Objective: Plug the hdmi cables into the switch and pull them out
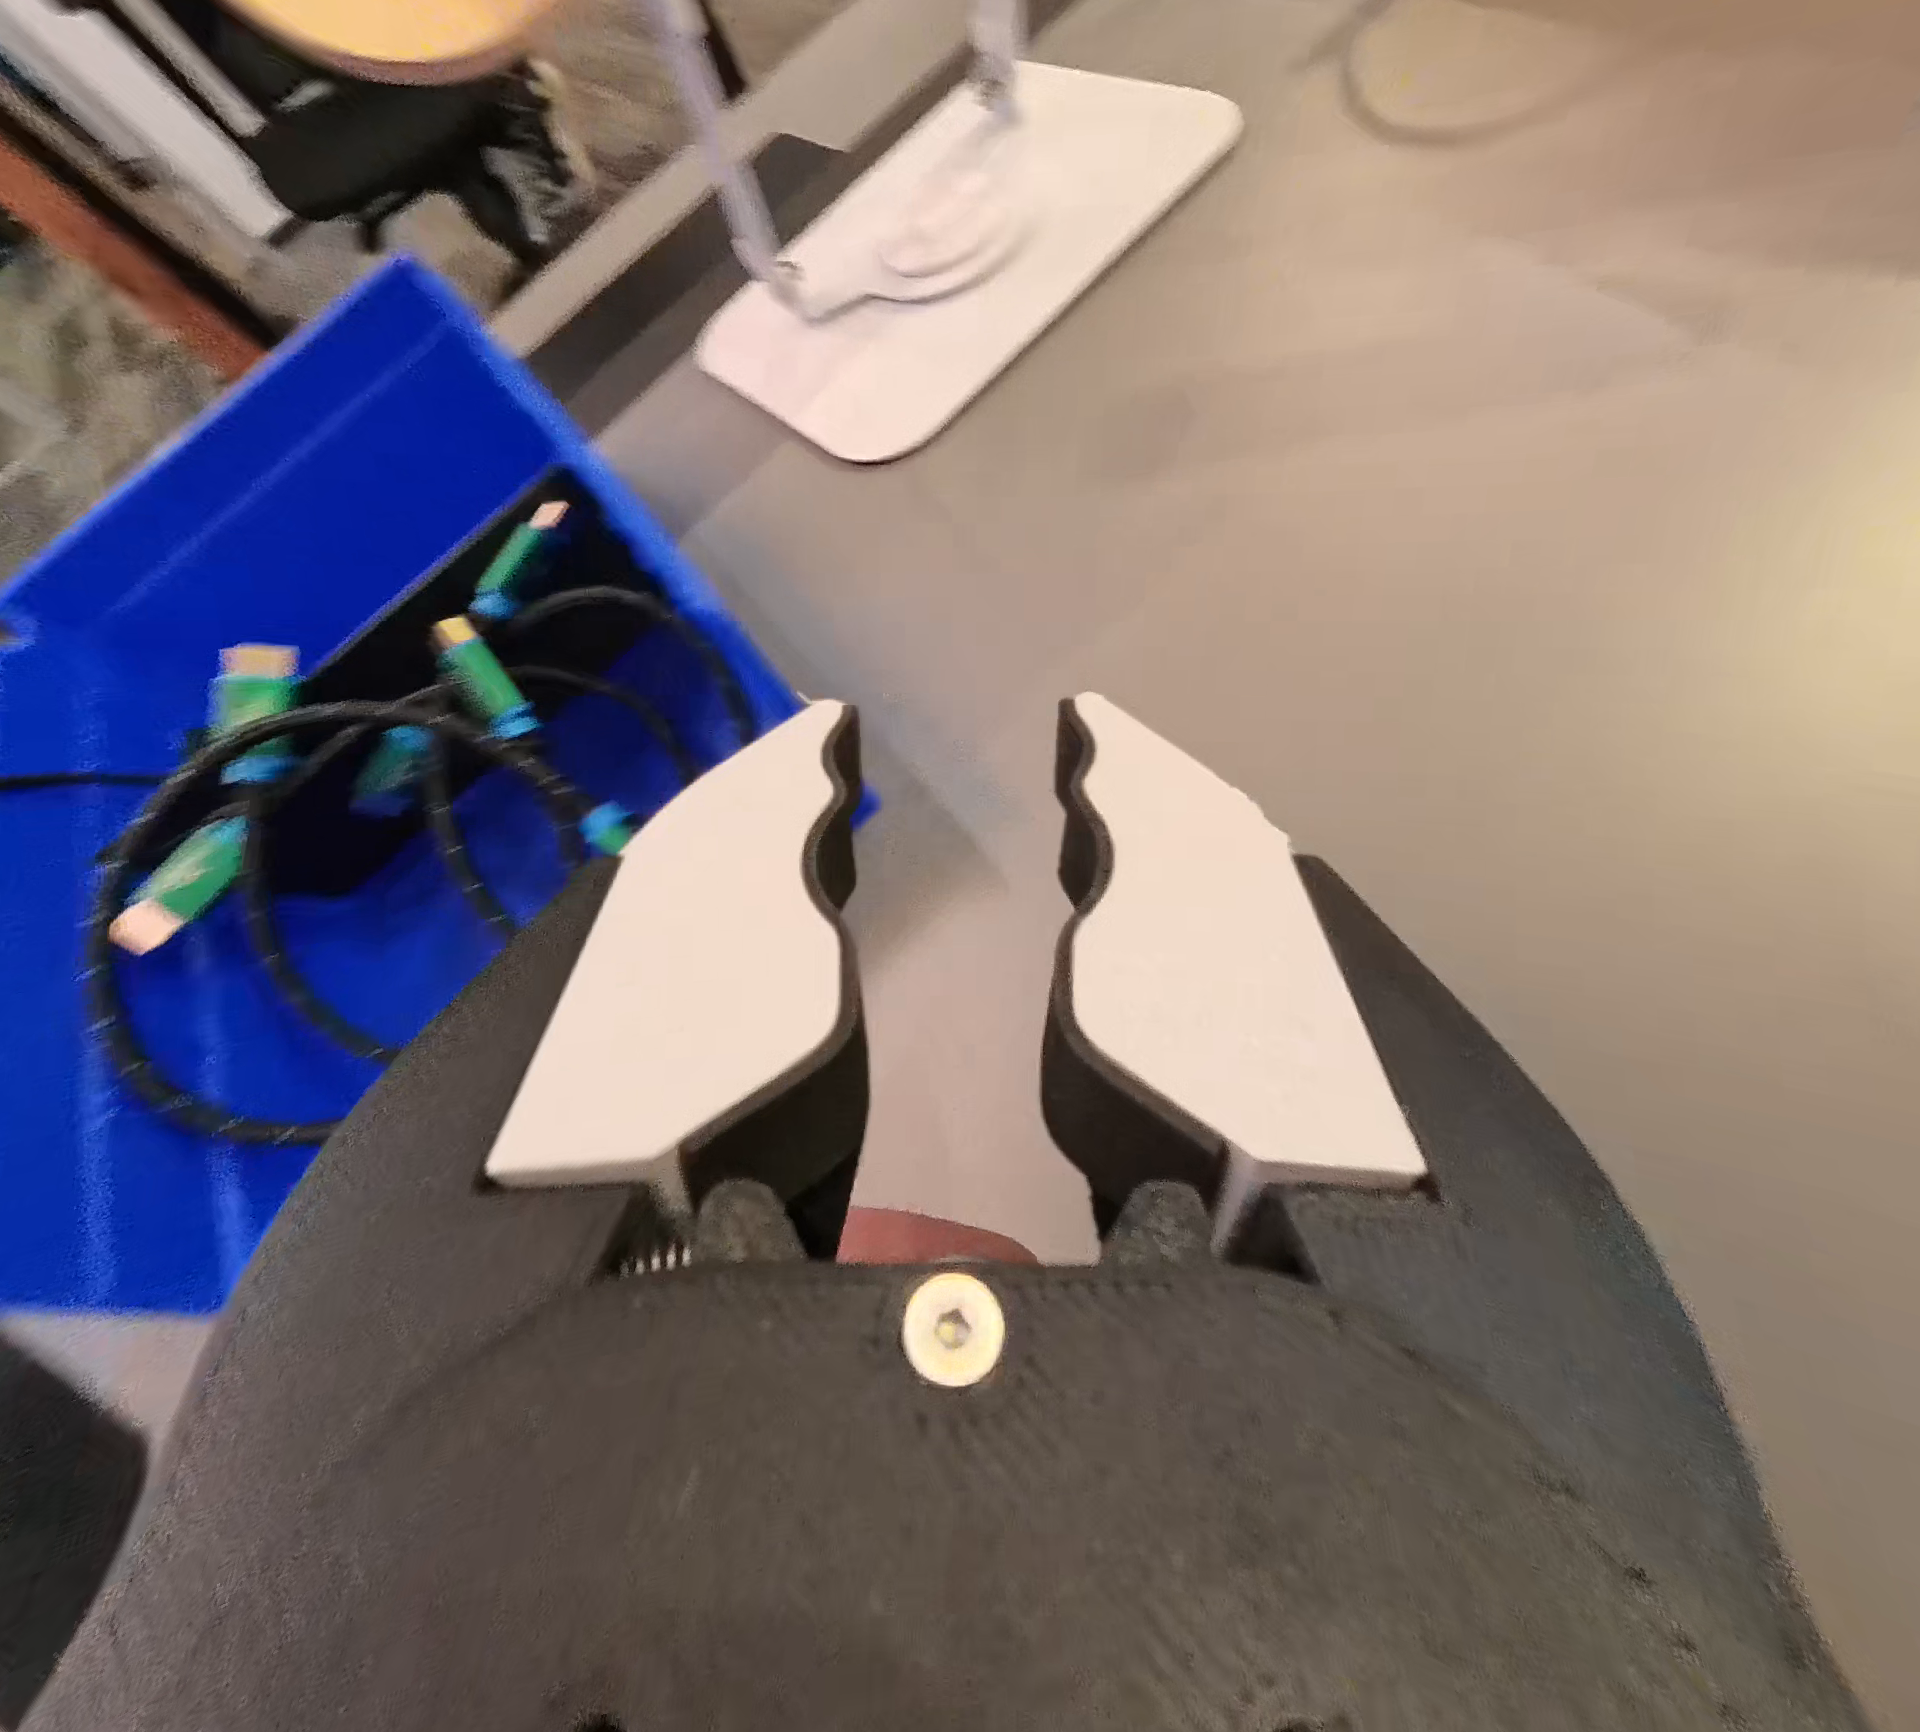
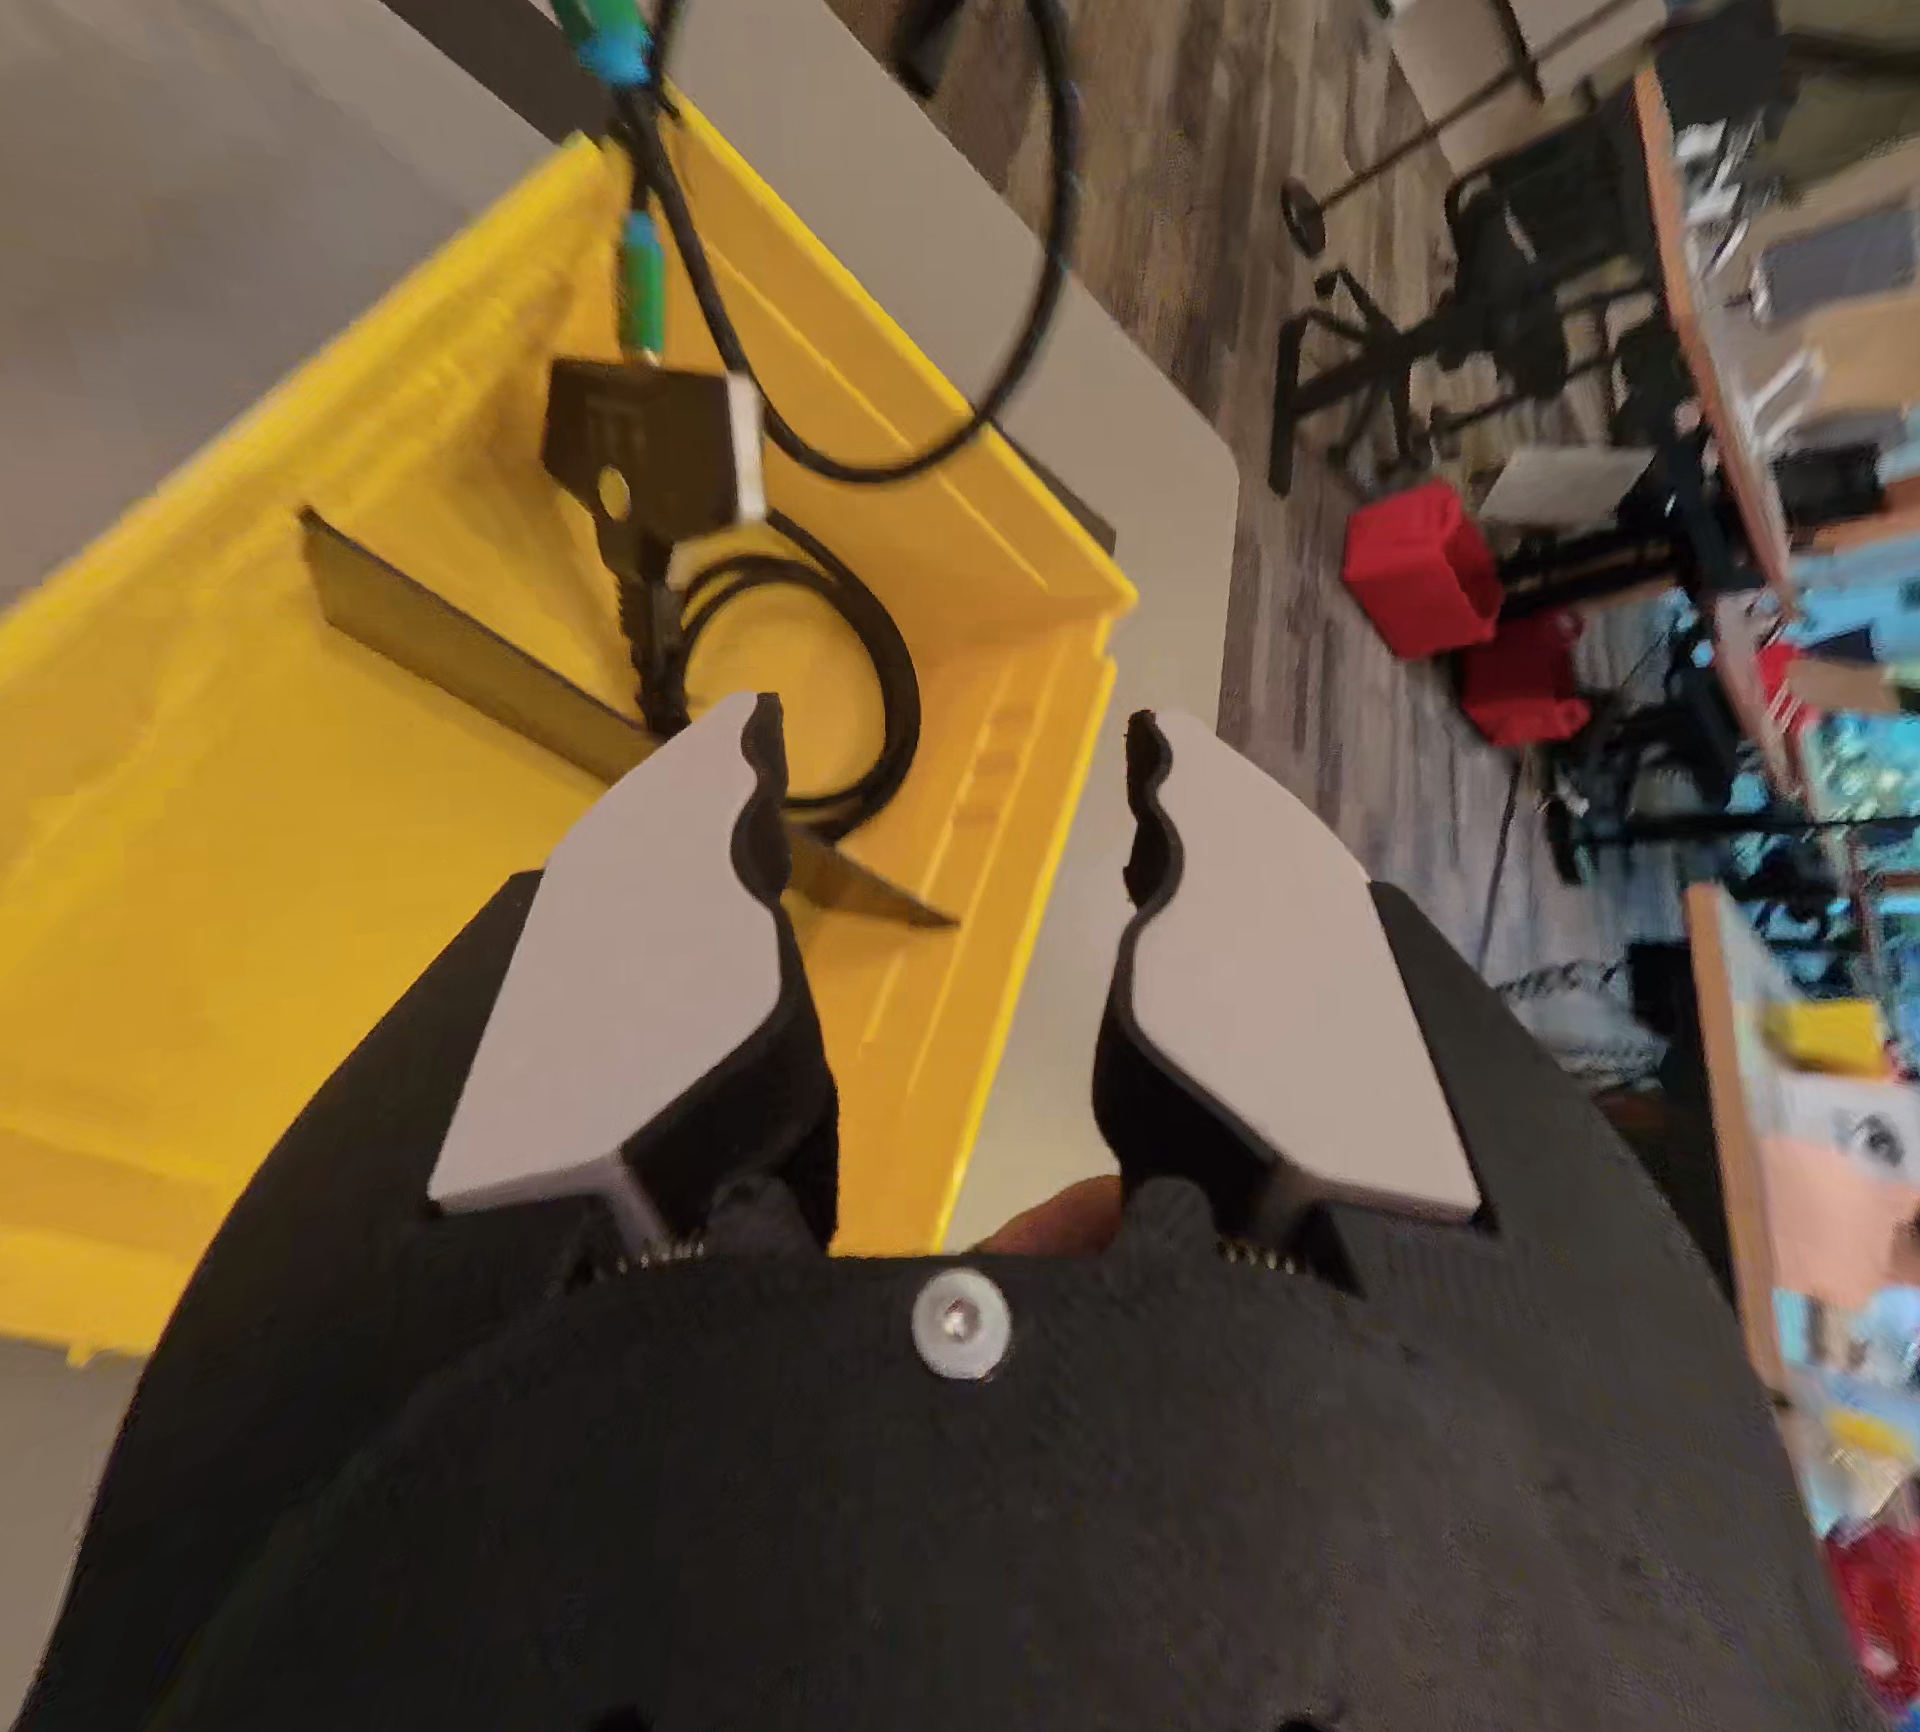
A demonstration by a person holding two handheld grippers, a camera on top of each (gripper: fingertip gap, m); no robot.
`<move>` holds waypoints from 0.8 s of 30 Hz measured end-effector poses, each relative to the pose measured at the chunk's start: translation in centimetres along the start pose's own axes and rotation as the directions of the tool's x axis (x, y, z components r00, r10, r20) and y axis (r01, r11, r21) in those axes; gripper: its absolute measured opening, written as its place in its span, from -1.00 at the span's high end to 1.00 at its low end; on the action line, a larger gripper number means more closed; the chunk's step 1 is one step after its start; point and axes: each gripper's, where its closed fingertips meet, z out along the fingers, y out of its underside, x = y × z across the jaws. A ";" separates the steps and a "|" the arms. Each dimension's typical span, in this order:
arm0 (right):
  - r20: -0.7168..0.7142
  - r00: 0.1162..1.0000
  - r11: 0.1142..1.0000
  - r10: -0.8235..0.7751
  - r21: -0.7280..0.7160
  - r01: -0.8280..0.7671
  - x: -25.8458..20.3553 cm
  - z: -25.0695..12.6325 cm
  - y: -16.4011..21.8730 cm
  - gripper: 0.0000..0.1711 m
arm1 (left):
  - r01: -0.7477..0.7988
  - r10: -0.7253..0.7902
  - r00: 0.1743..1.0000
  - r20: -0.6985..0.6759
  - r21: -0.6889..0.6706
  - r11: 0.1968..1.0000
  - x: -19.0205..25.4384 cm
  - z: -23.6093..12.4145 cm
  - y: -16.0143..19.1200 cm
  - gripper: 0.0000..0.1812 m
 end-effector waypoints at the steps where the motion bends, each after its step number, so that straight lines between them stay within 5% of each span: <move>1: -0.001 0.999 0.999 0.039 -0.017 -0.039 0.6 -0.5 1.3 0.28 | 0.028 -0.029 0.999 0.046 0.013 1.000 -1.6 -0.7 -0.1 0.59; 5: -0.005 0.990 0.983 0.141 -0.119 -0.141 2.1 -1.6 7.6 0.28 | 0.150 -0.163 0.958 0.235 0.071 0.986 -8.6 -4.1 0.4 0.55; 11: 0.058 0.968 0.948 0.246 -0.224 -0.227 1.3 -1.7 14.2 0.30 | 0.272 -0.223 0.819 0.529 -0.016 0.962 -18.5 -8.7 6.4 0.36; 18: 0.235 0.899 0.908 0.370 -0.294 -0.297 -2.2 -0.8 15.9 0.46 | 0.422 -0.322 0.820 0.473 -0.121 0.898 -20.7 -5.0 12.7 0.36; 24: 0.280 0.885 0.902 0.372 -0.336 -0.272 -3.8 -0.2 16.6 0.68 | 0.438 -0.359 0.841 0.405 -0.118 0.891 -20.4 -1.4 13.4 0.76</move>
